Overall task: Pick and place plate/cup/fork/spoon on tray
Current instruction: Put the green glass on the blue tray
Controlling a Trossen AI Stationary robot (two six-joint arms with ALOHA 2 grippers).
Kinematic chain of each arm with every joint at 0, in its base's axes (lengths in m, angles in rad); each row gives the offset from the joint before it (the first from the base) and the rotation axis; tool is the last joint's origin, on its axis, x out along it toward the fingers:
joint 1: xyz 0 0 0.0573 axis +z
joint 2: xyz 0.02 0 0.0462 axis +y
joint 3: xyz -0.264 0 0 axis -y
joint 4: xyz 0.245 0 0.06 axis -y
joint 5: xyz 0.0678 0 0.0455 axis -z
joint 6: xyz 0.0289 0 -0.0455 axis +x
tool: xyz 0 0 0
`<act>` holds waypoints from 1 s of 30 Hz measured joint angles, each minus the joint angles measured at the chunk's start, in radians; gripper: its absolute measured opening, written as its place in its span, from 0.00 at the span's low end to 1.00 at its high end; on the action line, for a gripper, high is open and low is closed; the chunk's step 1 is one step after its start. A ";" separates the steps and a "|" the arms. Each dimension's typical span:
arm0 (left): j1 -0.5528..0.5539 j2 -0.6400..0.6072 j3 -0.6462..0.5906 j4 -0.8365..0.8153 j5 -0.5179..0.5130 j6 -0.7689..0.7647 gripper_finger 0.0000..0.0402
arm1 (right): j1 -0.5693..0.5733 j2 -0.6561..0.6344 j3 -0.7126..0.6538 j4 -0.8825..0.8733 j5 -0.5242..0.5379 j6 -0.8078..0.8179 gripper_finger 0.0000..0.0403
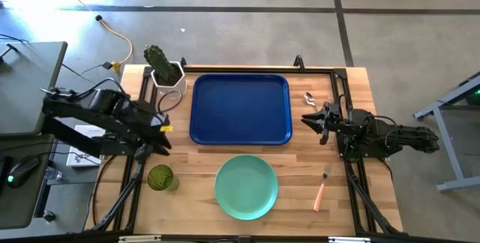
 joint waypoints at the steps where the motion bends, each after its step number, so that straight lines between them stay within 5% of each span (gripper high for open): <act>1: -0.016 0.006 0.000 0.000 0.000 -0.017 0.33 | 0.000 0.000 0.000 0.000 0.000 0.000 0.20; 13: -0.179 0.086 0.000 -0.118 -0.027 -0.131 0.33 | 0.000 0.000 0.000 0.000 0.000 0.000 0.20; 30: -0.265 0.250 0.000 -0.183 -0.076 -0.176 0.33 | 0.000 0.000 0.000 0.000 0.000 0.000 0.20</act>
